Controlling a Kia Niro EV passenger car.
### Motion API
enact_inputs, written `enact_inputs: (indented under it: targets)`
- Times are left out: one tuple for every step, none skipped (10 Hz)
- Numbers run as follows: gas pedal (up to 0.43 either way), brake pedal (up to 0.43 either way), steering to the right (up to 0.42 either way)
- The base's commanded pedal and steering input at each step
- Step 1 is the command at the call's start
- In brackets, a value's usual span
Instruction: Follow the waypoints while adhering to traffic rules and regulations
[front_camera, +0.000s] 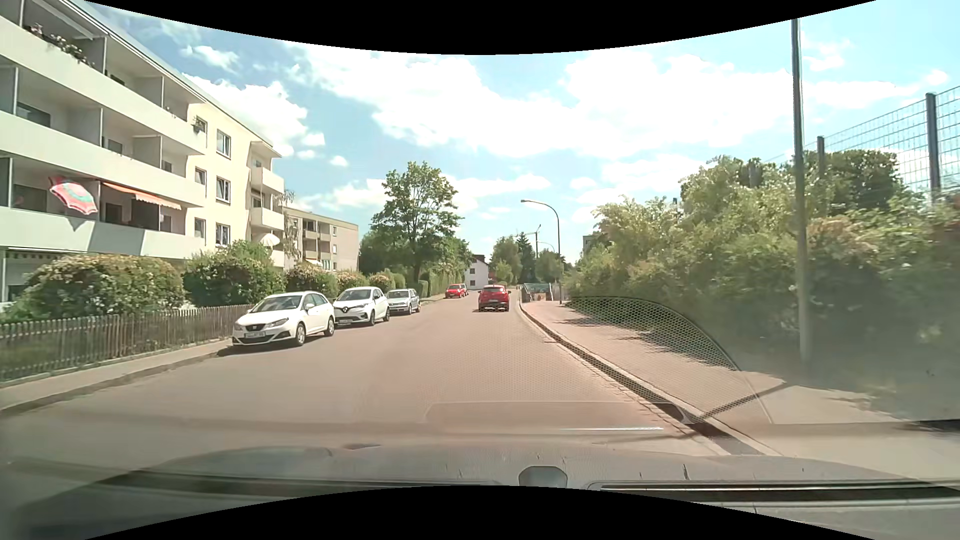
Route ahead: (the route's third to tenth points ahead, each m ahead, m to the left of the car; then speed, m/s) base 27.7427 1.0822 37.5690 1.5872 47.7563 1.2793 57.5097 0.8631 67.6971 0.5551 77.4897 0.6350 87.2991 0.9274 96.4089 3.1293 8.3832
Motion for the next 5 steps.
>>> enact_inputs:
  targets:
    - [0.059, 0.006, -0.008]
    - [0.059, 0.006, -0.017]
    - [0.059, 0.006, -0.018]
    - [0.059, 0.006, -0.017]
    - [0.059, 0.006, -0.017]
